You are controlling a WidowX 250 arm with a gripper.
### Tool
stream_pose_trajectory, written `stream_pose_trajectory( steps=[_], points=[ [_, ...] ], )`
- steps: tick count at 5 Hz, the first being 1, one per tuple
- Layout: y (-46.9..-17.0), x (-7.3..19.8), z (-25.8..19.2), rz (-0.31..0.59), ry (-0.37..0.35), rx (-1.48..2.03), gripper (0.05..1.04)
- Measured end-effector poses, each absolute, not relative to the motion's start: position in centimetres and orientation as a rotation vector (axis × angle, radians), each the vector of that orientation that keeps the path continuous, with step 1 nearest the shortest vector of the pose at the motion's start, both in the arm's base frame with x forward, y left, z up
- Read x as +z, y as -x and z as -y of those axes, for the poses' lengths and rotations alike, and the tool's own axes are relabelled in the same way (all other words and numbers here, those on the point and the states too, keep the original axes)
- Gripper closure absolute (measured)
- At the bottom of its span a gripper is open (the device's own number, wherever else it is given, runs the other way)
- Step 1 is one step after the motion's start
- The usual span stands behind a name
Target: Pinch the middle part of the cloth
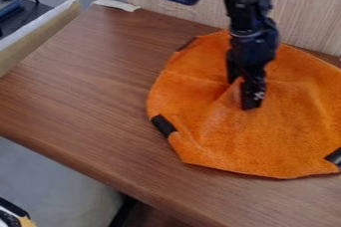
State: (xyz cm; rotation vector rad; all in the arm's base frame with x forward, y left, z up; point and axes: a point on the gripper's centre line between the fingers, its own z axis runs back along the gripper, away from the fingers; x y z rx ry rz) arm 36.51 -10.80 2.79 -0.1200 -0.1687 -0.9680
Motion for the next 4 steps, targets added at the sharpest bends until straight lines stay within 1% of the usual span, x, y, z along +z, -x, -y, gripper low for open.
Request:
stream_pose_trajectory(
  steps=[1, 3, 4],
  points=[
    [-36.2, 2.8, 12.0, 0.170, 0.125, -0.998, 0.083],
    [-35.8, 2.7, 11.7, 0.161, 0.124, -0.994, 0.083],
    [-35.7, 3.4, 10.7, 0.167, 0.128, -0.966, 0.083]
  ],
)
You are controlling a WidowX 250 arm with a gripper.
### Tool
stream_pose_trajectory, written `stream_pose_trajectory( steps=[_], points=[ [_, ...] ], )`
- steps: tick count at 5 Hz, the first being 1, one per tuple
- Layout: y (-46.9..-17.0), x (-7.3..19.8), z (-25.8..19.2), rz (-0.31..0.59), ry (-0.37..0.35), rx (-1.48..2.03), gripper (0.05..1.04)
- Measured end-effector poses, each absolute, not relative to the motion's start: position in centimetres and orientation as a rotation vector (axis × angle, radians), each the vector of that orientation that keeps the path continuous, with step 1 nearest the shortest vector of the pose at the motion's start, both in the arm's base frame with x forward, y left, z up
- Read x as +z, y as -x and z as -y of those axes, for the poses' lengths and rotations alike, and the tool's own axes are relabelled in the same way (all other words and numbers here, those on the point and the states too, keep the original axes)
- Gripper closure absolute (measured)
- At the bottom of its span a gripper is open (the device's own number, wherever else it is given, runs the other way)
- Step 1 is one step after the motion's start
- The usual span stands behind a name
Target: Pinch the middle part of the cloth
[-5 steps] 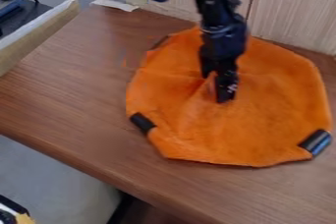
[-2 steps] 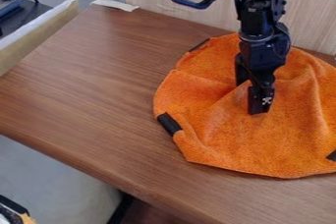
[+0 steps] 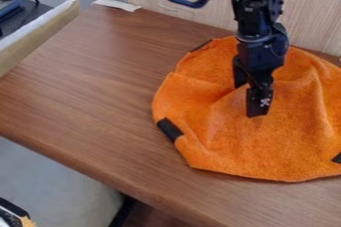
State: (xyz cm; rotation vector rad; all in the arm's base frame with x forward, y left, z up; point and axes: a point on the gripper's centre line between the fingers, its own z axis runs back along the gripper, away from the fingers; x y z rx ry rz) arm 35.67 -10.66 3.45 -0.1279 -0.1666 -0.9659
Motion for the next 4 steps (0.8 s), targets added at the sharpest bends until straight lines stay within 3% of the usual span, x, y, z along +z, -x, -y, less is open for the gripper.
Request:
stream_pose_trajectory(
  steps=[4],
  points=[
    [-34.0, 12.6, 7.4, 0.379, 0.096, -0.931, 0.083]
  ],
)
